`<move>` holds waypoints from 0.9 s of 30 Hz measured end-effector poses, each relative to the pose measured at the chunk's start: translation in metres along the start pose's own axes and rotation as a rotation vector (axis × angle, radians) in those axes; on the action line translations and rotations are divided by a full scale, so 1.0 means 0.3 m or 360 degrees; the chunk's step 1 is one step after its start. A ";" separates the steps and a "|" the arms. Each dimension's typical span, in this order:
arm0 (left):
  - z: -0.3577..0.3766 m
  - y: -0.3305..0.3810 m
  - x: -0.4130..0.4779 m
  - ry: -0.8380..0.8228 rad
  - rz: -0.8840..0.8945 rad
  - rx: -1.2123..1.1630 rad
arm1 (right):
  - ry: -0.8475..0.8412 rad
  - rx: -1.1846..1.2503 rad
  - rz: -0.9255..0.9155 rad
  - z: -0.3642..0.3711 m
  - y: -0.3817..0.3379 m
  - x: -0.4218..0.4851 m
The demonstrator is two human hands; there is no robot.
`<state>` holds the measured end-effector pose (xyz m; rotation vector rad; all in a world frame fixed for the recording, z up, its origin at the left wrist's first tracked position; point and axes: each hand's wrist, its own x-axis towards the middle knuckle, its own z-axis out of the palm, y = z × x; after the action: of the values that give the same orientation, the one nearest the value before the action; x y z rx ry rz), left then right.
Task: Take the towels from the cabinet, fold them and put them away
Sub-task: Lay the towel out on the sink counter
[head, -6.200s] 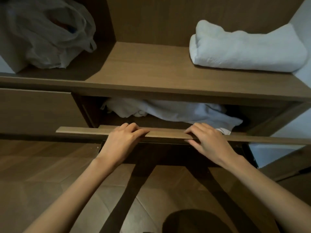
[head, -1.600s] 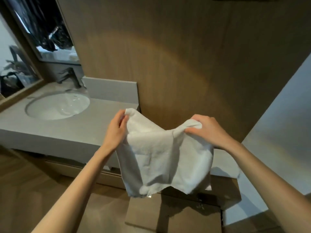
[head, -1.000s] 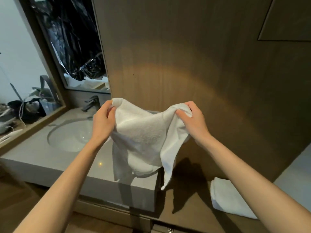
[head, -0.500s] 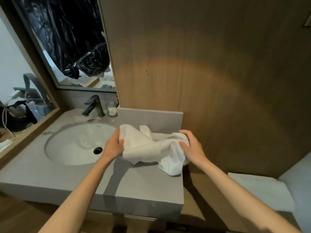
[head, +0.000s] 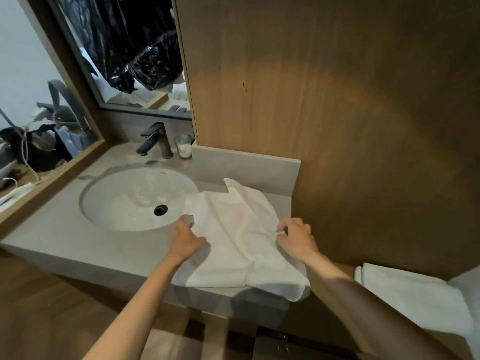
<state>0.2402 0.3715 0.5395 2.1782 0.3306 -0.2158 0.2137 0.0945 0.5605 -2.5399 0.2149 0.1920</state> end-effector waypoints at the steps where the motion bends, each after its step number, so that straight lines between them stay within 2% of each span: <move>1: -0.004 0.017 0.010 -0.0010 -0.0020 -0.0072 | -0.0009 0.0027 -0.0023 0.003 -0.021 0.017; 6: -0.019 0.045 0.136 -0.0066 -0.0189 -0.0211 | -0.0098 0.0081 -0.0045 0.062 -0.112 0.138; 10: -0.005 -0.004 0.294 -0.0169 -0.0295 -0.0224 | -0.0138 0.0157 0.0188 0.132 -0.158 0.274; 14: 0.029 0.001 0.433 -0.0103 -0.0339 0.0022 | -0.0170 0.0304 0.0449 0.205 -0.186 0.393; 18: 0.069 0.030 0.540 0.0016 -0.0399 0.0200 | -0.0109 0.0123 0.0522 0.242 -0.208 0.456; 22: 0.082 0.003 0.579 0.0146 -0.0371 0.0162 | -0.0005 -0.0032 0.0532 0.256 -0.226 0.467; 25: 0.059 -0.017 0.576 0.0207 -0.0230 0.0009 | 0.0026 0.0129 0.0474 0.246 -0.227 0.453; 27: 0.027 -0.008 0.552 0.0153 -0.0070 -0.0208 | 0.0086 0.0236 0.0449 0.225 -0.232 0.428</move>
<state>0.3963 0.3925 0.4878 2.0573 0.4353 -0.1108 0.3467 0.1750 0.5188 -2.3610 0.5882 0.2076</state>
